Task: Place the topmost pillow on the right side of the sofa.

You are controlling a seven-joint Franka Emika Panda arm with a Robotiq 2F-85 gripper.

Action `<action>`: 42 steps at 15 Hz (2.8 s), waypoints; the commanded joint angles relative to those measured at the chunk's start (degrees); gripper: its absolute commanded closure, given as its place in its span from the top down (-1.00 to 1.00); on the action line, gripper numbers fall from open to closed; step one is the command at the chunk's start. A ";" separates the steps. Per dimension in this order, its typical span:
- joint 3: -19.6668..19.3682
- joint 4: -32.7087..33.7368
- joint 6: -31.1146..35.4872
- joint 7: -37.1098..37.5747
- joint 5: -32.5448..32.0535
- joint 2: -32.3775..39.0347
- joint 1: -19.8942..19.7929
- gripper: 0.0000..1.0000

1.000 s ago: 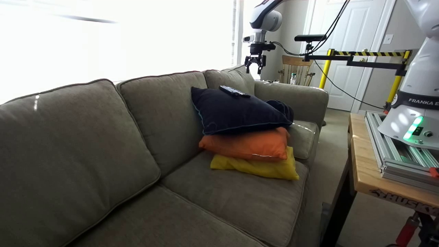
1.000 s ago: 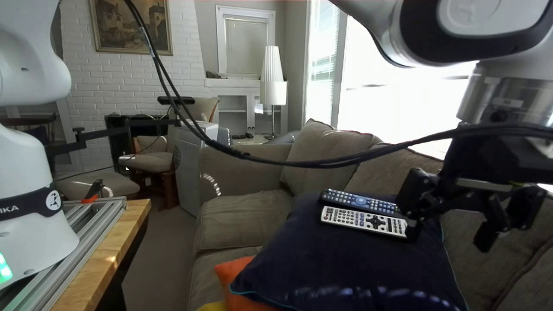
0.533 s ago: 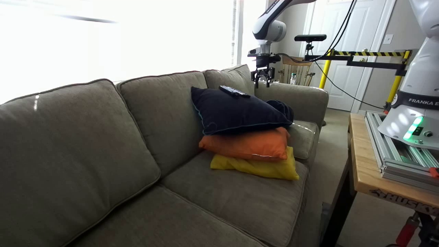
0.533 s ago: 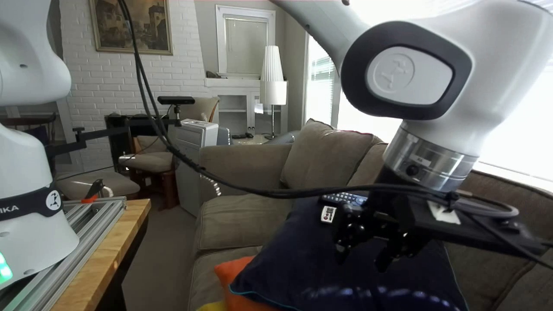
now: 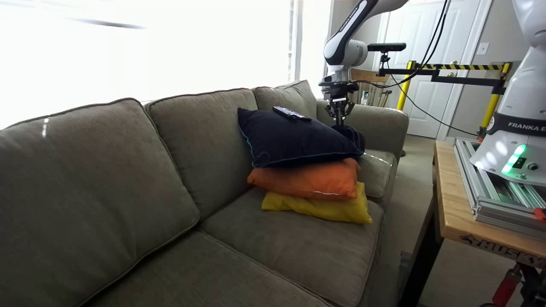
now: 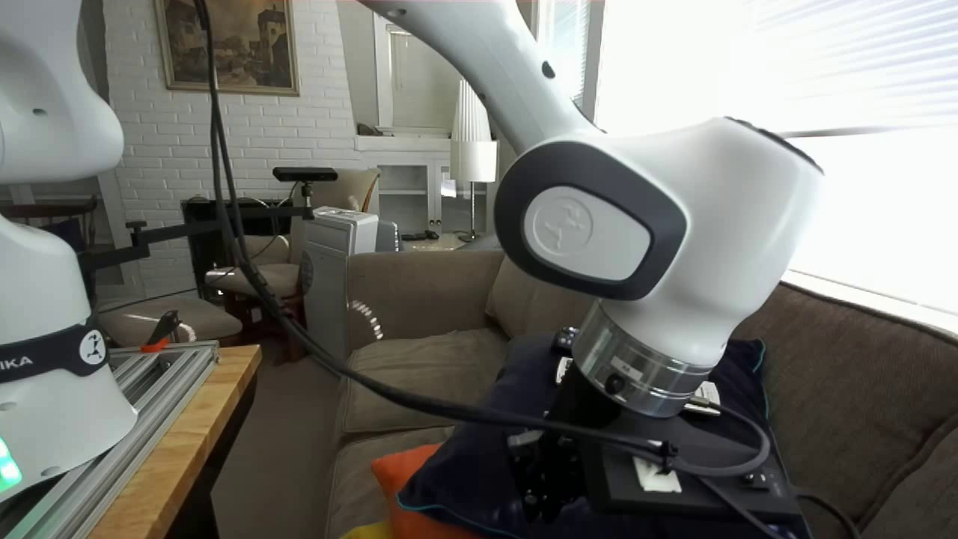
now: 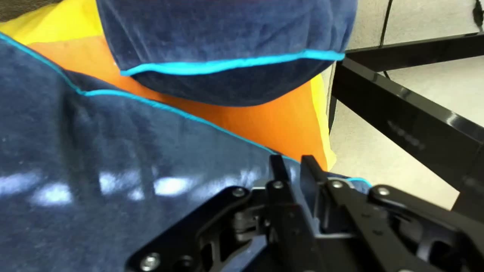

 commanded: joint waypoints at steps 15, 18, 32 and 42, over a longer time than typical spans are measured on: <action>-3.33 -0.21 27.78 -6.27 -1.37 8.54 -5.19 -1.00; -4.28 1.42 29.69 -5.83 -2.60 8.98 -5.53 -1.00; -10.94 9.50 36.46 3.08 -7.72 11.83 -3.93 -1.00; -15.03 16.99 45.19 28.36 -9.14 17.32 0.63 -0.33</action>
